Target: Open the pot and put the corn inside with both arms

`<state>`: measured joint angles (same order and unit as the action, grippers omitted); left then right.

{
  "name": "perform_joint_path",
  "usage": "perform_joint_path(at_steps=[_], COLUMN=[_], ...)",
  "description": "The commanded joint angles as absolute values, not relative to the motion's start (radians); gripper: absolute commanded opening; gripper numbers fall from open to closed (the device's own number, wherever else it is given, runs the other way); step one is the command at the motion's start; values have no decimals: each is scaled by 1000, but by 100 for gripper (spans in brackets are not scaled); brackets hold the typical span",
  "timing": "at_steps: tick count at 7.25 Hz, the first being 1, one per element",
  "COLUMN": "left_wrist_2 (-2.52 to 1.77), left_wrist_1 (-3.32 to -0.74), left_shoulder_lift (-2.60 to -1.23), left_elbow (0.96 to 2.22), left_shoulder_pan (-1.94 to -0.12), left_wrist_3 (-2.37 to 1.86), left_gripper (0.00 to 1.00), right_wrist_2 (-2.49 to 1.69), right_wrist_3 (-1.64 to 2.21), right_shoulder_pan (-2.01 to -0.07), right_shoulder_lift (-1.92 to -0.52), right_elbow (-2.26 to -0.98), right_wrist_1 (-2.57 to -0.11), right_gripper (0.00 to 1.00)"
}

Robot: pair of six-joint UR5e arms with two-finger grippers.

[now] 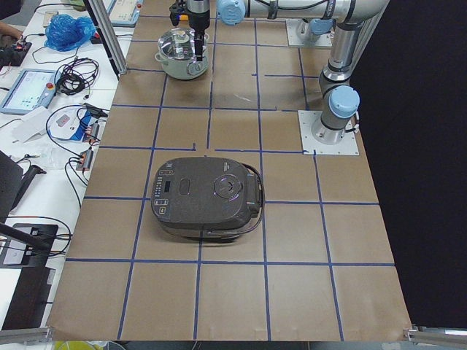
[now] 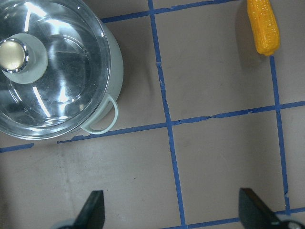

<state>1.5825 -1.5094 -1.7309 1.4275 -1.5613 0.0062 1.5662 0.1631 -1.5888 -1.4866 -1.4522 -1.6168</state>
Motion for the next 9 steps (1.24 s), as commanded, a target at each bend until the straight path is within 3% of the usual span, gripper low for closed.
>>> perform_joint_path(at_steps=[1, 4, 6, 7, 9], left_wrist_2=[1578, 1578, 1574, 1575, 1582], left_wrist_1=[-1509, -1509, -1511, -1512, -1515], left_shoulder_lift=[-1730, -1727, -1750, -1782, -1985], left_elbow=[1428, 1427, 1387, 1334, 1092], left_shoulder_pan=[-1562, -1566, -1592, -1661, -1820], left_wrist_3=[6, 6, -20, -55, -217], left_gripper=[100, 100, 100, 100, 100], right_wrist_2=[1566, 1580, 1568, 1568, 1568], right_wrist_3=[163, 66, -36, -128, -242], right_shoulder_pan=[-1589, -1524, -1380, -1323, -1246], right_shoulder_lift=[-1486, -1460, -1422, -1422, -1411], right_elbow=[-1451, -1381, -1326, -1310, -1302], right_wrist_1=[-1617, -1608, -1589, -1539, -1532], right_gripper=[100, 100, 98, 98, 97])
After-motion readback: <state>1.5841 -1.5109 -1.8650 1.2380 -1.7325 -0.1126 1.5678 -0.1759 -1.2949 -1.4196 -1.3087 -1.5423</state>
